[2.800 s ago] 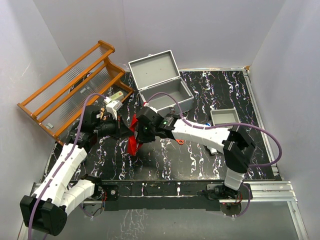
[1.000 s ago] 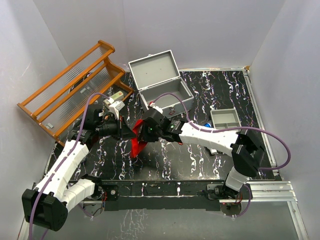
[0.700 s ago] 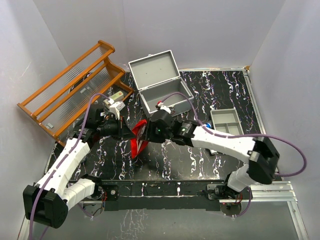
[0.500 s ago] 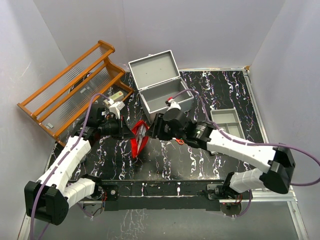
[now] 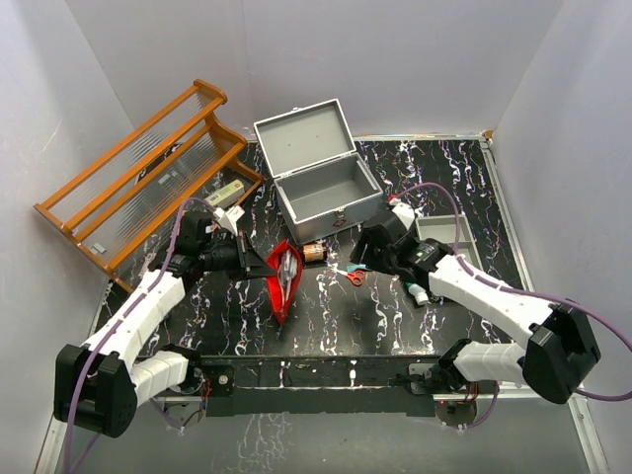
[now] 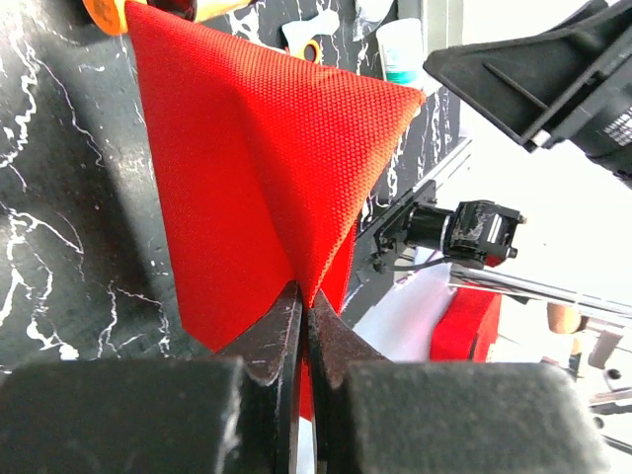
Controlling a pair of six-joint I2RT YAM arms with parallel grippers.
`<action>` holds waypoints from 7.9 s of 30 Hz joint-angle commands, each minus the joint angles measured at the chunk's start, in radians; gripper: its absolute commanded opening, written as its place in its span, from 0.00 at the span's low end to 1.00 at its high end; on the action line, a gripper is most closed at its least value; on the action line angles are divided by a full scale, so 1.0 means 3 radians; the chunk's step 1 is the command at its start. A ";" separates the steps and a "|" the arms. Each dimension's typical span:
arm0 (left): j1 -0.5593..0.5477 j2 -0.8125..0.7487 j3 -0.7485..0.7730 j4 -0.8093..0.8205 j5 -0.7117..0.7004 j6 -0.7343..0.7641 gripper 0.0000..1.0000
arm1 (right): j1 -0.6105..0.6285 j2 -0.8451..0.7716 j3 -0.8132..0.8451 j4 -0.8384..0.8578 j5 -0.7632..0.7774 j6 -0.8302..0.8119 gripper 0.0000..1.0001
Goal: Organize the medicine kit
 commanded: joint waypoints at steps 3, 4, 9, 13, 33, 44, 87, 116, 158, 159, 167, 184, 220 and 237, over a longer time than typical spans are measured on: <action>-0.0015 -0.0032 -0.0170 0.0427 0.0266 -0.0421 0.00 | -0.0224 0.0107 -0.0139 -0.0064 0.0223 0.0313 0.56; -0.0016 -0.0007 -0.0199 0.0442 0.0267 -0.0422 0.00 | -0.0222 0.0123 -0.0189 -0.0030 0.0220 0.0519 0.55; -0.0013 0.0059 -0.0324 0.0514 0.0232 -0.0405 0.00 | -0.0224 0.0216 -0.0378 0.0288 0.0247 0.1120 0.51; -0.0018 0.0082 -0.0380 0.0518 0.0219 -0.0362 0.00 | -0.0224 0.0395 -0.0301 0.0210 0.0462 0.1355 0.50; -0.0014 0.0112 -0.0340 0.0344 0.0206 -0.0134 0.00 | -0.0299 0.1245 0.0078 0.0312 0.0568 0.1569 0.46; -0.0015 0.0063 -0.0202 -0.0041 -0.0031 0.0128 0.00 | -0.0324 0.1725 0.0473 0.0064 0.0479 0.1325 0.30; -0.0018 0.0024 -0.0212 0.0112 -0.0155 0.0011 0.00 | 0.0801 0.0646 0.0747 0.0549 0.0168 0.1500 0.00; -0.0017 -0.0047 -0.0208 0.0265 -0.0085 -0.0173 0.00 | 0.1106 0.1314 0.1159 0.0412 0.0348 0.1851 0.21; -0.0017 -0.0078 -0.0126 -0.0011 -0.0123 -0.0023 0.00 | 0.0235 0.1161 0.0224 0.0546 -0.0361 -0.1843 0.59; -0.0016 -0.0073 -0.0121 -0.0012 -0.0121 -0.0022 0.00 | 0.0216 0.1171 0.0215 0.0564 -0.0375 -0.1842 0.59; -0.0015 -0.0068 -0.0170 0.0054 -0.0091 -0.0060 0.00 | 0.0058 0.1256 0.0085 0.0767 -0.0562 -0.1831 0.60; -0.0015 -0.0063 -0.0186 0.0062 -0.0100 -0.0056 0.00 | -0.0059 0.1223 -0.0052 0.0402 -0.1094 -0.1503 0.59; -0.0014 -0.0053 -0.0196 0.0103 -0.0096 -0.0071 0.00 | 0.0003 0.1255 0.0360 -0.0144 -0.0854 -0.2040 0.32; -0.0013 -0.0013 -0.0203 0.0151 -0.0050 -0.0076 0.00 | 0.0095 0.1469 0.0281 0.0061 -0.0747 -0.1997 0.18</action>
